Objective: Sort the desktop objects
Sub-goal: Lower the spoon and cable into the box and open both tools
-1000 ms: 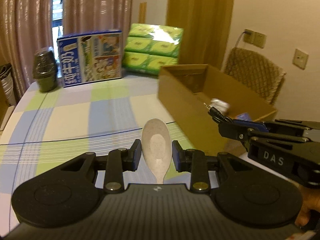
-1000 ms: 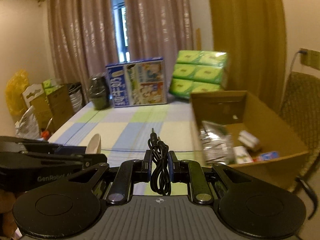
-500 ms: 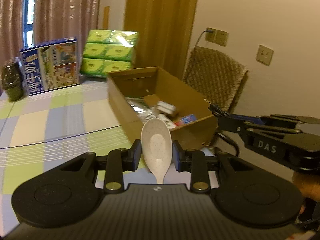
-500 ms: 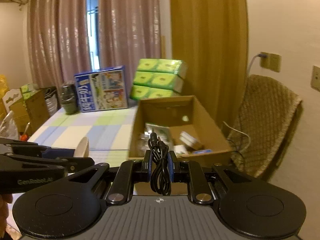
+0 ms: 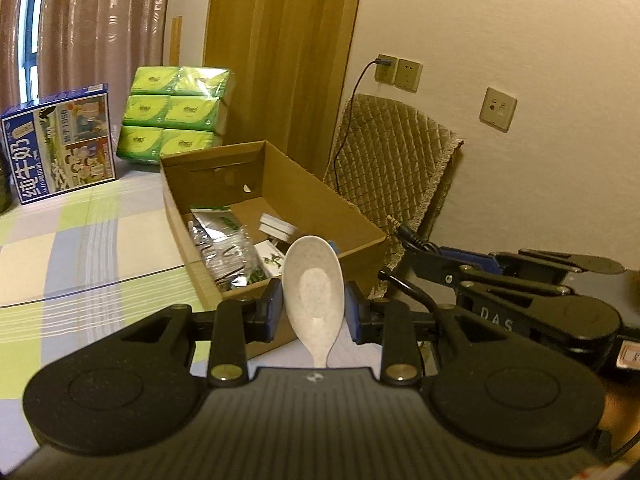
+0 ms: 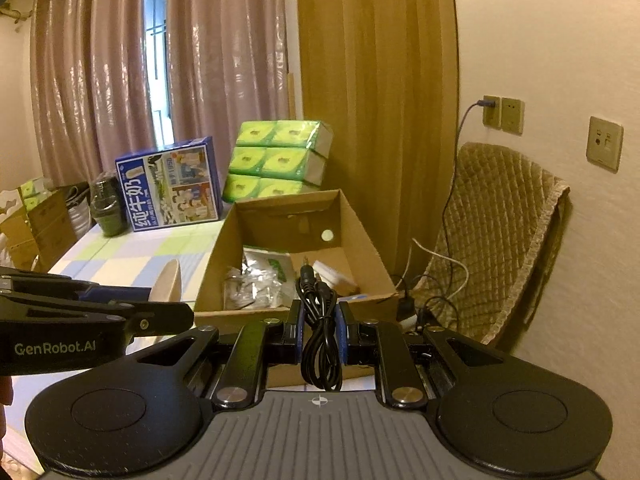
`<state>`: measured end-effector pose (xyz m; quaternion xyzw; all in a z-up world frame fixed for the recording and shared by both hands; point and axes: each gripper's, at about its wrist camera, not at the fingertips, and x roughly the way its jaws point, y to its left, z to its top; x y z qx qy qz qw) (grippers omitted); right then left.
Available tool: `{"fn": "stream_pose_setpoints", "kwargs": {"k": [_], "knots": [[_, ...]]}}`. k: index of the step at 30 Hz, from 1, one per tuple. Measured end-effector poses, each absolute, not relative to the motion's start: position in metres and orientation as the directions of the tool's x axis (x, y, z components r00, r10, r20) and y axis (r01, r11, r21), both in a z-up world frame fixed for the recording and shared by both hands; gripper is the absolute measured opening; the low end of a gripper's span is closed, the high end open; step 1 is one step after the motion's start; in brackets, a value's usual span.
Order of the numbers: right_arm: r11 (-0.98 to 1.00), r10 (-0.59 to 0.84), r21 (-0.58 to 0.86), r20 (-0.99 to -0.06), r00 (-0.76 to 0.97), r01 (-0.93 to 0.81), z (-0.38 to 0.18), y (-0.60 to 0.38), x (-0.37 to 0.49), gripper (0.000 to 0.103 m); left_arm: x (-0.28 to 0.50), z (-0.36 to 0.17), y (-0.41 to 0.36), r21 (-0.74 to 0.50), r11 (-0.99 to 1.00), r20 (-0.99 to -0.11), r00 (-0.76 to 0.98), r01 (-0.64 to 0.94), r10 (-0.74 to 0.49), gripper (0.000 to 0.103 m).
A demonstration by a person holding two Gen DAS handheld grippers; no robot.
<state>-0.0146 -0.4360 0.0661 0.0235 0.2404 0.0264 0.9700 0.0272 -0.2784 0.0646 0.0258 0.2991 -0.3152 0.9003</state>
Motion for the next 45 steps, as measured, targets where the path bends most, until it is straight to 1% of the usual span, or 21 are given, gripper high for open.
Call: {"fn": "stream_pose_setpoints", "kwargs": {"k": [10,22,32,40,41,42,43,45], "knots": [[0.997,0.079,0.045,-0.462,0.883,-0.066,0.072,-0.441,0.006,0.013,0.054,0.071,-0.286,-0.174,0.807,-0.552,0.623,0.564,-0.554,0.027],[0.993,0.120,0.042,-0.473,0.873,-0.113,0.087,-0.450,0.099,0.013,0.151,0.086,-0.296,-0.230,0.838,-0.552,0.643,0.495,-0.531,0.027],[0.990,0.139,0.071,-0.513,0.847,-0.119,0.076,-0.460,0.171,0.013,0.220,0.071,-0.310,-0.269,0.861,-0.575,0.645,0.433,-0.504,0.027],[0.989,0.143,0.098,-0.546,0.825,-0.107,0.058,-0.465,0.196,0.013,0.248,0.052,-0.317,-0.292,0.869,-0.596,0.635,0.400,-0.492,0.028],[0.990,0.142,0.099,-0.549,0.824,-0.104,0.056,-0.465,0.198,0.013,0.250,0.050,-0.317,-0.287,0.872,-0.602,0.634,0.396,-0.486,0.028],[0.990,0.139,0.099,-0.551,0.823,-0.101,0.055,-0.465,0.199,0.013,0.251,0.048,-0.317,-0.277,0.880,-0.608,0.638,0.387,-0.472,0.032],[0.990,0.139,0.101,-0.555,0.820,-0.100,0.053,-0.466,0.200,0.013,0.252,0.045,-0.316,-0.270,0.885,-0.613,0.641,0.380,-0.462,0.033],[0.990,0.139,0.101,-0.559,0.817,-0.100,0.051,-0.466,0.201,0.013,0.254,0.041,-0.314,-0.262,0.889,-0.621,0.639,0.376,-0.454,0.033]]}}
